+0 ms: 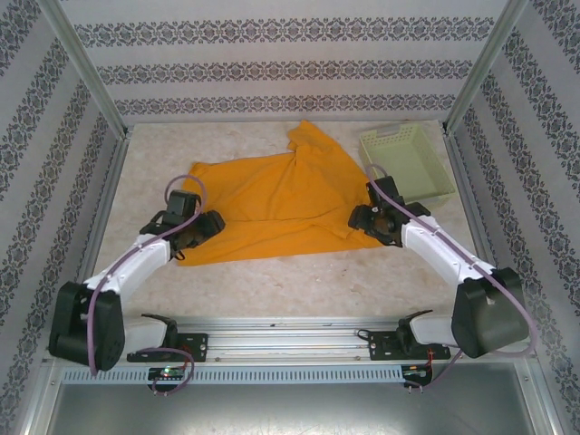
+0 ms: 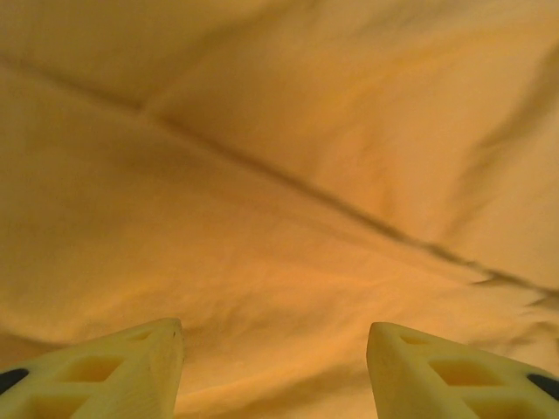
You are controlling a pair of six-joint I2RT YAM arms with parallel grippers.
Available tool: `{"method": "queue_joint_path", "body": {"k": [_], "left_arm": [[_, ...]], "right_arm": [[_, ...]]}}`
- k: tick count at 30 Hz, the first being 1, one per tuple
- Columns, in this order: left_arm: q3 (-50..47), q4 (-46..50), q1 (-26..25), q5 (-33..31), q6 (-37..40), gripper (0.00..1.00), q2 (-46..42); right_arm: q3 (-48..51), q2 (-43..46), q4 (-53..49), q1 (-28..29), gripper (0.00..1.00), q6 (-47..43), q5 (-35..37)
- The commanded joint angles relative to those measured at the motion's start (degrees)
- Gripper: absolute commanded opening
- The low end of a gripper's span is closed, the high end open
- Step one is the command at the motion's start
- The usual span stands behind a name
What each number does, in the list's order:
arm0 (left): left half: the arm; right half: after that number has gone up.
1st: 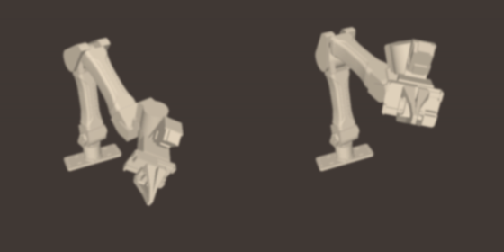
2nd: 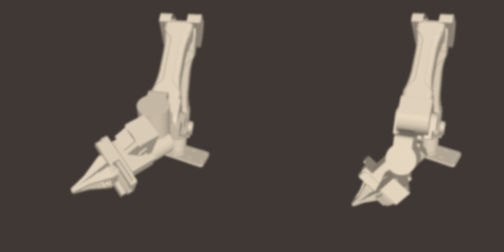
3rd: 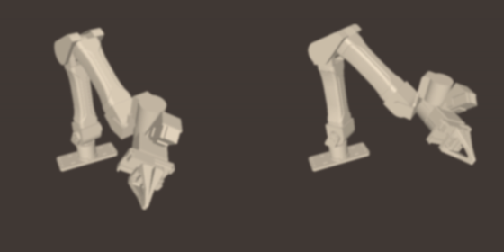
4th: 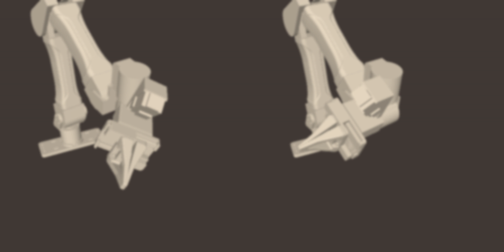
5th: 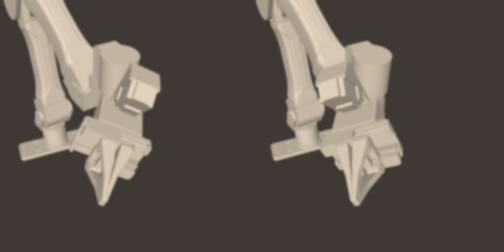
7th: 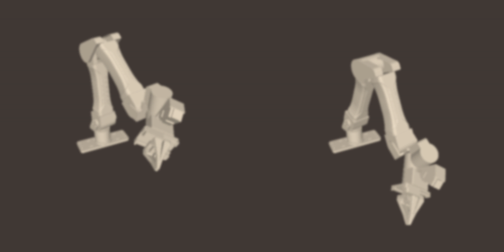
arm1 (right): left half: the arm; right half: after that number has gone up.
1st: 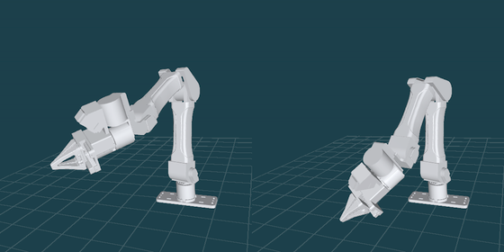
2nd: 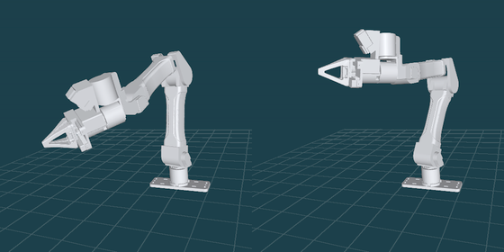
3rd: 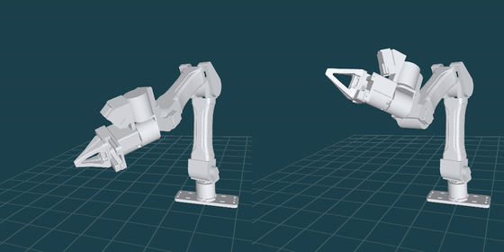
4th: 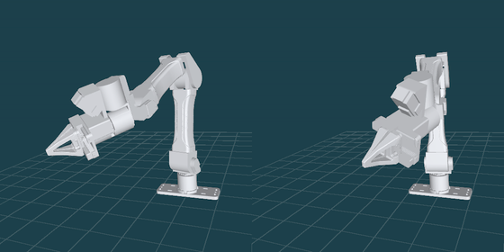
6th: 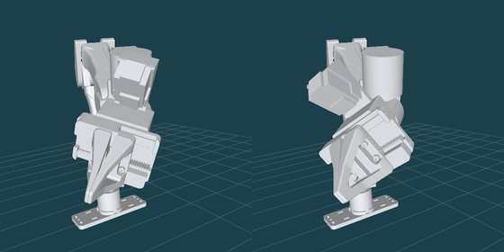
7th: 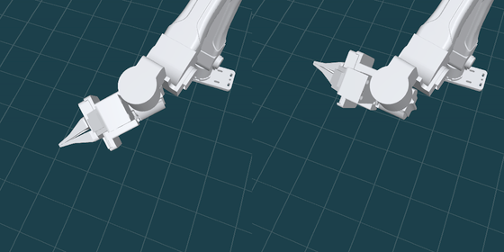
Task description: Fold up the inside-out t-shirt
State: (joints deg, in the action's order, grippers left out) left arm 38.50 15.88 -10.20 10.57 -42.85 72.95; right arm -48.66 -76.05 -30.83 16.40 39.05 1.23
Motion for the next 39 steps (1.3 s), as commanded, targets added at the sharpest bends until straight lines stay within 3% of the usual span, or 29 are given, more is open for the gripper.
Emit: {"method": "queue_joint_path", "body": {"k": [1,11,19,32,39], "left_arm": [[-1.78,-5.17,-0.37,0.90,-1.46,0.57,2.99],[-9.22,-9.43,7.17,0.53,-3.78,0.56,6.02],[-10.58,-9.24,11.53,2.29,-2.24,0.56,4.40],[-10.33,-7.43,14.47,1.28,-0.88,0.56,2.78],[-9.80,-7.43,14.42,2.97,-0.23,0.56,3.43]], "right_arm": [[1.54,-2.26,3.71,-1.20,0.64,1.15,-2.69],[4.05,-12.08,8.29,-9.03,0.49,5.68,-5.98],[2.07,-14.17,7.39,-10.43,0.41,4.96,-4.49],[4.56,-7.97,3.32,-9.87,0.41,2.04,-1.73],[6.57,0.15,-1.06,-2.13,0.44,3.83,-0.71]]}}
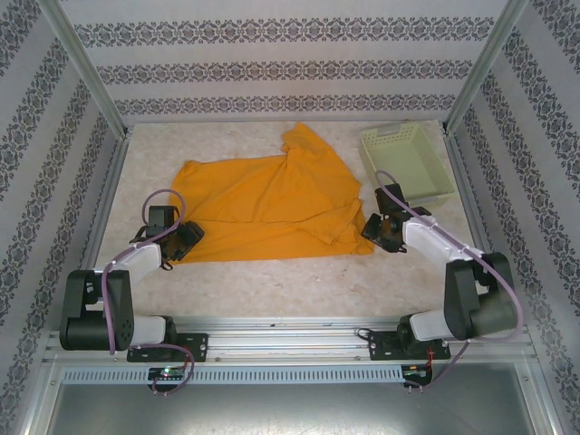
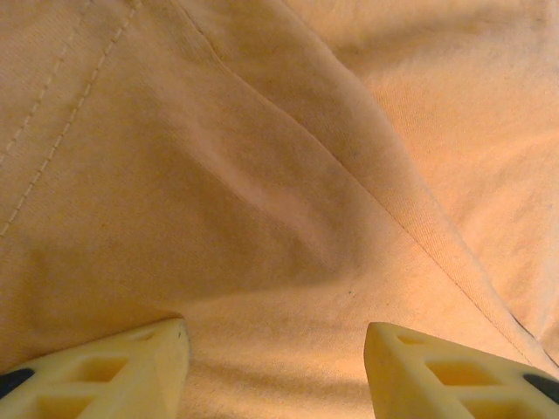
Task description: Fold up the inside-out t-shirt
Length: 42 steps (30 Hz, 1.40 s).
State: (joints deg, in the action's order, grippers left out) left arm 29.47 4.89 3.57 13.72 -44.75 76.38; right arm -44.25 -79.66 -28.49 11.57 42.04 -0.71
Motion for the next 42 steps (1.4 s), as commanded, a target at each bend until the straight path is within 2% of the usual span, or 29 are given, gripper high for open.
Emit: {"method": "queue_joint_path", "body": {"k": [1,5,14,15,19,23,27,30,32,36,38,42], "left_arm": [[-0.90,3.59,0.65,-0.15,1.64,0.56,-0.06],[-0.90,3.61,0.67,-0.06,1.43,0.56,-0.36],[-1.20,3.49,0.66,-0.03,1.38,0.56,-1.03],[-1.20,3.53,0.70,-0.06,1.34,0.56,-1.02],[-1.22,3.76,0.71,-0.22,1.41,0.56,-1.04],[-1.30,4.09,0.67,-0.61,1.57,0.56,-1.29],[-1.47,3.75,0.65,-0.59,1.49,0.57,-1.28],[-1.44,3.78,0.66,-0.45,1.47,0.57,-1.29],[-1.48,3.86,0.66,-0.51,1.45,0.57,-1.32],[-1.47,3.94,0.66,-0.36,1.55,0.57,-1.32],[-1.44,4.09,0.67,-0.69,1.59,0.57,-1.41],[-1.66,5.34,0.80,-1.87,1.69,0.57,-2.52]], "right_arm": [[3.11,4.81,-3.62,3.72,0.45,1.61,1.29],[6.08,6.66,-4.69,6.28,0.46,4.16,3.90],[3.75,-2.22,-1.26,6.65,0.44,4.98,4.00],[3.42,-3.15,-1.13,6.65,0.42,4.98,4.70],[3.03,-3.78,-1.24,5.85,0.26,4.40,7.18],[3.11,-2.81,-1.92,4.86,0.15,4.04,8.73],[3.64,-2.52,0.29,3.21,0.16,2.69,5.55],[3.13,-2.53,1.46,3.63,0.27,1.59,3.83],[2.36,-3.67,1.38,3.52,0.29,1.21,3.39],[1.67,-6.15,2.38,2.96,0.28,0.88,2.62],[1.15,-6.65,2.08,2.89,0.24,1.00,2.59],[1.01,-4.82,-1.51,1.89,0.21,2.46,7.87]]}}
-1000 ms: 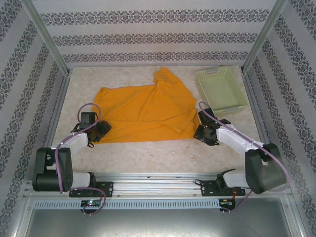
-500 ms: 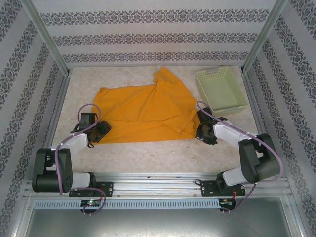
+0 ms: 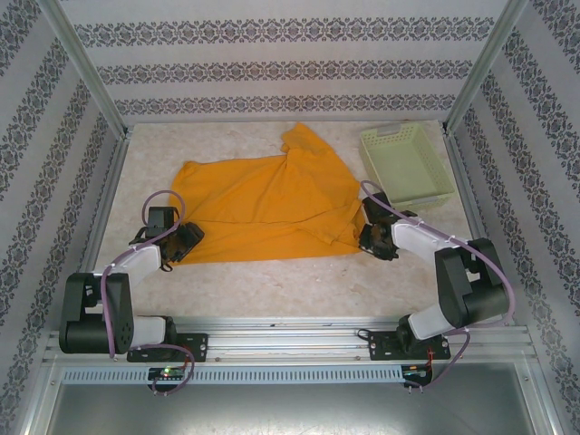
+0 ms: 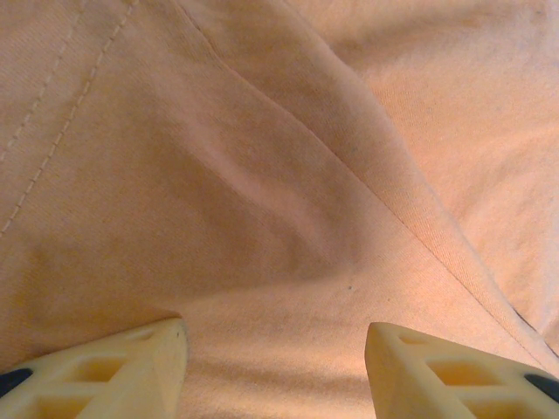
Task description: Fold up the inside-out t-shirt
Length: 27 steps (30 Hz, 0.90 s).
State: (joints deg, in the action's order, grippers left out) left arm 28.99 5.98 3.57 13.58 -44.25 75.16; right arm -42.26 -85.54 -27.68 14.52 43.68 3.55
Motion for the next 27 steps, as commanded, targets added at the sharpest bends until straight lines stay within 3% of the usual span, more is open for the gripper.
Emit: {"method": "queue_joint_path", "body": {"k": [1,5,11,17,22,27], "left_arm": [[-1.38,4.40,0.91,-2.17,1.22,0.57,-2.03],[-2.32,4.55,1.45,-2.44,1.18,0.58,-3.80],[-0.87,3.52,1.12,5.43,2.00,0.59,-6.28],[4.80,10.85,-6.48,0.10,4.56,0.65,-10.45],[6.51,6.52,-12.95,-0.54,2.75,0.67,-6.26],[6.41,4.26,-14.27,-0.35,2.46,0.69,0.00]], "right_arm": [[-0.17,1.95,-2.17,-2.30,0.21,0.96,3.59],[1.64,3.64,-1.49,-6.04,0.20,-0.70,3.21],[-1.01,6.10,-3.83,-6.56,0.22,-3.22,2.73],[-2.51,15.87,-2.95,4.20,0.43,-2.76,2.13],[-5.92,7.73,3.34,10.79,0.51,0.02,-3.43],[-8.88,-3.89,5.99,9.86,0.55,2.04,-6.19]]}}
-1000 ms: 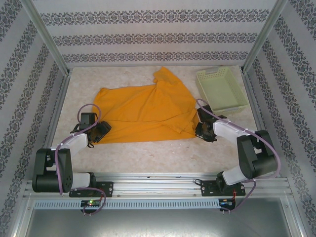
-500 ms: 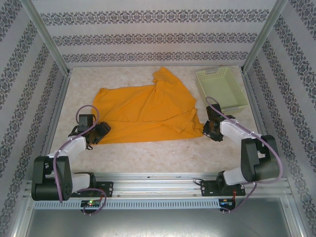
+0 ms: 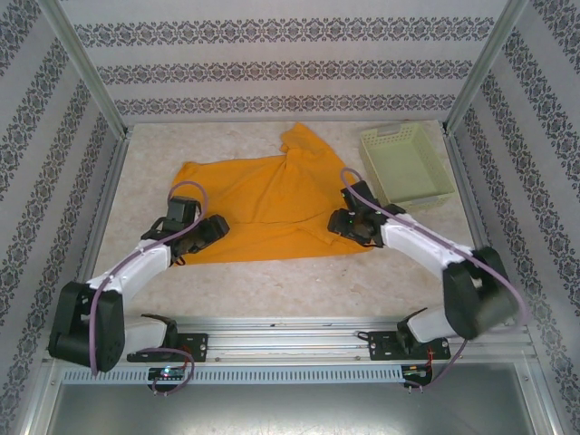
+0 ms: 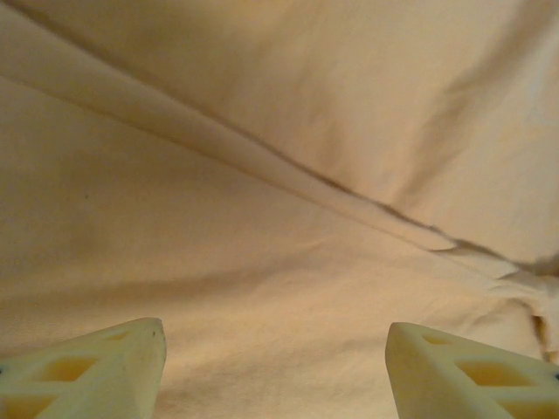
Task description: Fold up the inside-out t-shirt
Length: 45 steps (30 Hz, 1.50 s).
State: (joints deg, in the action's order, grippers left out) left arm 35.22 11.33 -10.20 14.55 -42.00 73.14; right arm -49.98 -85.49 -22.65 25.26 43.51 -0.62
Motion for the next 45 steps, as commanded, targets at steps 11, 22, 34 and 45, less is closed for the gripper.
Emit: {"method": "queue_joint_path", "body": {"k": [11,22,34,45], "left_arm": [[-7.18,3.28,-0.53,-3.48,0.14,0.74,0.60],[-11.41,15.91,-5.46,-3.79,-4.76,0.75,-22.15],[22.73,17.29,-1.37,-25.77,7.69,0.80,7.31],[46.71,17.12,10.48,-22.64,13.24,0.71,34.28]], "right_arm": [[5.55,-2.81,-5.39,-3.18,0.58,7.54,4.70],[15.58,17.66,-10.62,-3.20,0.58,9.19,6.31],[-9.66,6.30,-1.97,-2.80,0.65,-6.75,0.59],[-31.62,-20.46,-1.50,-3.19,0.64,-12.32,-5.07]]}}
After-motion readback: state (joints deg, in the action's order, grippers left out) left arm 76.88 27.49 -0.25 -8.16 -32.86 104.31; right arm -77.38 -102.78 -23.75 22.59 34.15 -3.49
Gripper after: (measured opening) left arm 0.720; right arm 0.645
